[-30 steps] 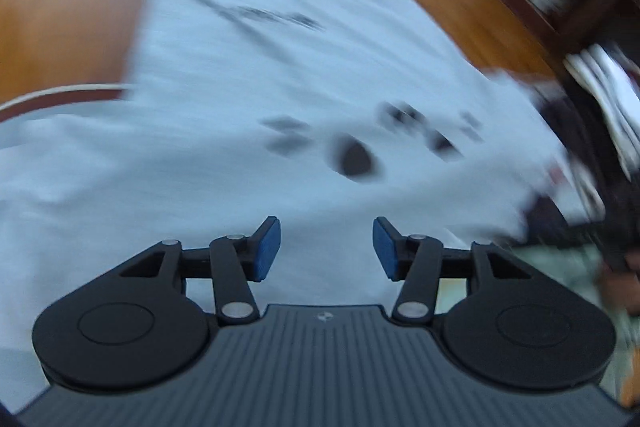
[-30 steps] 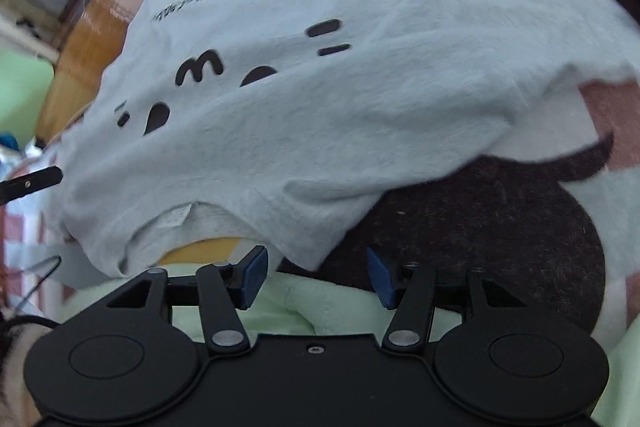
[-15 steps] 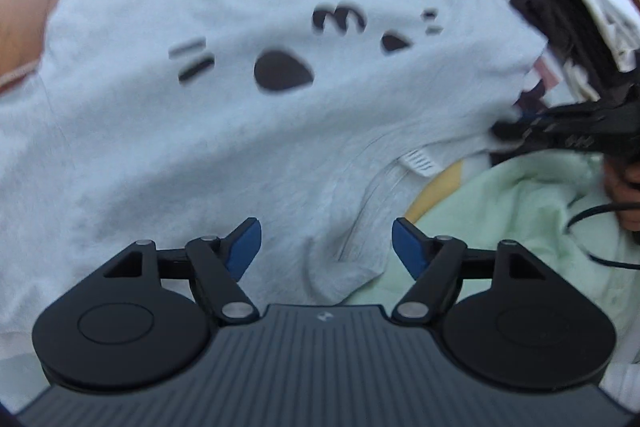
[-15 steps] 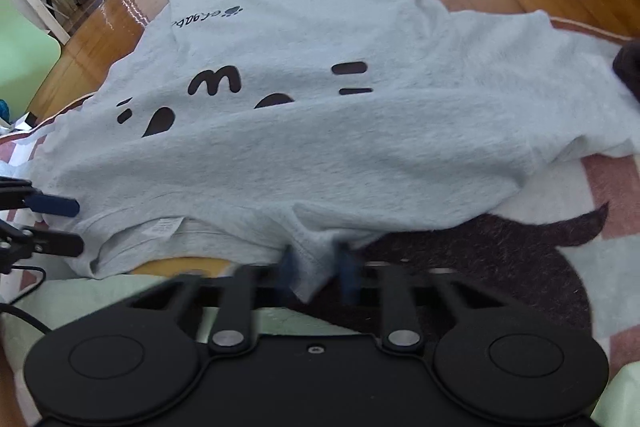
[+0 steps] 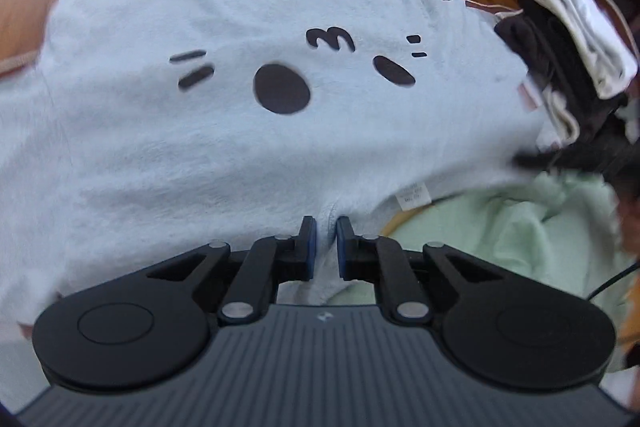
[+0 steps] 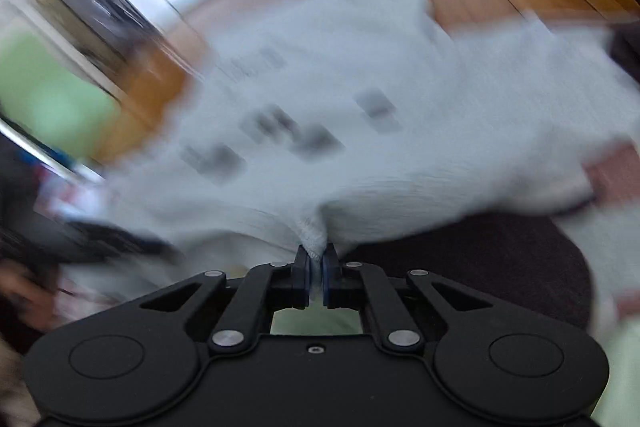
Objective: Fold clothes
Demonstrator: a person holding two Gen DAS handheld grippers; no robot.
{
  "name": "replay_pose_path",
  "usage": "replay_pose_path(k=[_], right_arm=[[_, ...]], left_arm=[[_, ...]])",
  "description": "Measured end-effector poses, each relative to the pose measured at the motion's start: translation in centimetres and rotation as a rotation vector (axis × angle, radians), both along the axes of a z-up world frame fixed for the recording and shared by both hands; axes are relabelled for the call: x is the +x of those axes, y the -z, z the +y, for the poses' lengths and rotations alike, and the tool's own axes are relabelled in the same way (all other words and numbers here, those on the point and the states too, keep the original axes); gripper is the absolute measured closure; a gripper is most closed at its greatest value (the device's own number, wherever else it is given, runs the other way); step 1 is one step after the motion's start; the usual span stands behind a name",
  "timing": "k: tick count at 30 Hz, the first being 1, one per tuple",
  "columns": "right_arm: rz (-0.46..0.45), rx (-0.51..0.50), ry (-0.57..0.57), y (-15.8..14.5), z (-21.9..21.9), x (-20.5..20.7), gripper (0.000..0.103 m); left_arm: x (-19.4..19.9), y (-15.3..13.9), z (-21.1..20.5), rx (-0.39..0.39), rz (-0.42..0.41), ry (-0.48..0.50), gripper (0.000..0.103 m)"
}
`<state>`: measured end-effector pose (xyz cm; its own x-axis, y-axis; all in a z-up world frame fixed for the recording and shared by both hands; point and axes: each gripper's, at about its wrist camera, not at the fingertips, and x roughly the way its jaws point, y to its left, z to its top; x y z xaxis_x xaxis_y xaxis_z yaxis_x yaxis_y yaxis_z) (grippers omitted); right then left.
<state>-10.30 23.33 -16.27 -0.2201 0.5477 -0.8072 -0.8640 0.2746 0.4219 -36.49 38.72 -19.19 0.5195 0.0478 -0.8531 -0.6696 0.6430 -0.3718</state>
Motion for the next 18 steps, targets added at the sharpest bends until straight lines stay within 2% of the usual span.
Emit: replay_pose_path(k=[2,4,6,7,8,10,11,13,18], right_arm=[[-0.032,-0.058,-0.029,1.0,-0.1,-0.8,0.096],[-0.066,-0.089,-0.061,1.4,0.1,-1.7,0.093],[-0.083,-0.098,-0.081,0.8,0.7,-2.0,0.089],[-0.076,-0.1,-0.078,0.3,0.9,-1.9,0.085],[-0.061,-0.089,-0.072,-0.2,1.1,-1.6,0.078],[-0.036,-0.047,-0.053,-1.6,1.2,-1.0,0.066],[-0.036,-0.026,-0.043,-2.1,1.3,-0.8,0.059],[-0.037,0.017,-0.021,-3.3,1.5,-0.3,0.055],[-0.02,0.06,0.008,-3.4,2.4,-0.3,0.054]], left_arm=[[0.3,1.1,0.2,-0.048,0.032,0.004,0.089],[0.7,1.8,0.2,-0.047,0.078,0.007,0.085],[0.9,1.7,0.1,-0.02,0.096,0.01,0.072],[0.9,1.3,0.1,0.003,0.087,0.005,0.06],[0.8,0.9,0.0,0.029,0.077,0.0,0.053],[0.5,-0.2,0.2,0.083,0.053,-0.022,0.046],[0.3,-0.6,0.6,0.101,0.038,-0.04,0.043],[-0.1,-1.2,1.2,0.113,0.008,-0.085,0.041],[-0.6,-1.8,2.8,0.146,-0.024,-0.176,0.041]])
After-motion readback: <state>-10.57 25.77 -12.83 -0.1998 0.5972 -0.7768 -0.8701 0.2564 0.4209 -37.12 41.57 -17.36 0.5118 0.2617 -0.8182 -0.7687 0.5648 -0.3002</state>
